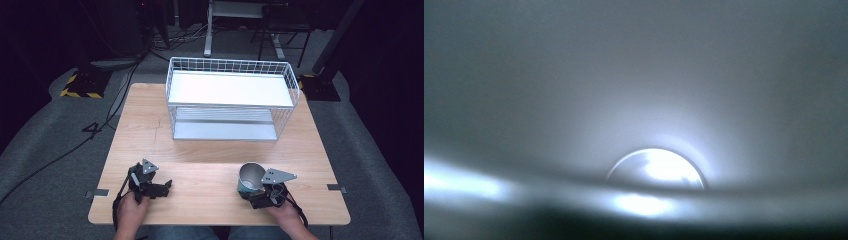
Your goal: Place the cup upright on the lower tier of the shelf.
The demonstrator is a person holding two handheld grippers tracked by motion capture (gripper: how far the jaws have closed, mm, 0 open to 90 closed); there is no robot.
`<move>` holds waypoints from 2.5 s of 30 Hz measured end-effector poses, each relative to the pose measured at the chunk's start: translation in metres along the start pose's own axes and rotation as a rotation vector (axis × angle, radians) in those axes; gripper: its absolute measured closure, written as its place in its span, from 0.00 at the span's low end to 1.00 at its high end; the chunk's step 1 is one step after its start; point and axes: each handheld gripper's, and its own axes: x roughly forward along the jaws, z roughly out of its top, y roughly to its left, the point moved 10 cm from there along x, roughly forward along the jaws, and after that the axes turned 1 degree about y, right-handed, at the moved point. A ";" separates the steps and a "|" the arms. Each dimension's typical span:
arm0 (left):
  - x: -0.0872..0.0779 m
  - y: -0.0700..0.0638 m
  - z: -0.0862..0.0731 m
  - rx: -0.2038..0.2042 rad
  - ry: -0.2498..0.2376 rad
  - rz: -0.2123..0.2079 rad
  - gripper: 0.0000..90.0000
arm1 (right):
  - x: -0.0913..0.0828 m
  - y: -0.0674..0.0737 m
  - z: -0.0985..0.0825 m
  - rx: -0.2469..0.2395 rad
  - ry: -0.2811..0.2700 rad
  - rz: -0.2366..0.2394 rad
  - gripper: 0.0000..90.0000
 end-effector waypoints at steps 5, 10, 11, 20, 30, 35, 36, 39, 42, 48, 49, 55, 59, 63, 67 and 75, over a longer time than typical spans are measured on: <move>0.000 0.000 0.000 0.000 0.003 0.001 0.00 | 0.000 0.001 0.001 -0.004 -0.006 -0.007 0.24; 0.000 0.000 0.000 0.000 0.003 0.002 0.00 | -0.001 0.000 0.001 -0.003 -0.003 -0.010 0.24; 0.000 0.000 0.000 0.000 0.002 0.002 0.00 | -0.001 -0.001 0.001 -0.007 -0.002 -0.012 0.24; 0.000 0.000 0.000 0.000 0.003 0.002 0.00 | -0.002 -0.001 0.002 -0.015 -0.004 -0.023 0.24; 0.000 0.000 0.000 0.000 0.003 0.002 0.00 | -0.006 -0.006 0.011 0.005 -0.011 -0.017 0.24; 0.000 0.000 0.000 0.000 0.005 0.001 0.00 | -0.006 -0.013 0.020 0.028 -0.015 -0.027 0.24; 0.001 0.000 0.001 -0.001 0.003 0.002 0.00 | -0.005 -0.017 0.025 0.042 -0.023 -0.030 0.24; 0.001 0.000 0.001 -0.003 0.002 0.002 0.00 | -0.005 -0.021 0.029 0.057 -0.026 -0.041 0.24; 0.002 0.000 0.002 -0.002 0.003 0.003 0.00 | -0.004 -0.028 0.036 0.087 -0.031 -0.061 0.24; 0.002 0.000 0.003 -0.001 0.003 0.000 0.00 | 0.003 -0.044 0.048 0.145 -0.036 -0.103 0.24; 0.002 0.000 0.003 -0.001 0.003 -0.001 0.00 | 0.005 -0.047 0.050 0.148 -0.035 -0.115 0.24; 0.003 0.000 0.003 -0.001 0.003 -0.001 0.00 | 0.018 -0.063 0.063 0.172 -0.030 -0.188 0.24; 0.003 0.000 0.003 0.000 0.003 -0.001 0.00 | 0.026 -0.069 0.071 0.175 -0.026 -0.206 0.24; 0.003 0.000 0.003 0.000 0.003 -0.001 0.00 | 0.033 -0.074 0.079 0.171 -0.030 -0.225 0.24; 0.003 0.000 0.003 -0.001 0.003 -0.001 0.00 | 0.040 -0.079 0.087 0.182 -0.032 -0.234 0.24; 0.003 0.000 0.003 0.000 0.003 -0.001 0.00 | 0.055 -0.091 0.099 0.178 -0.040 -0.265 0.24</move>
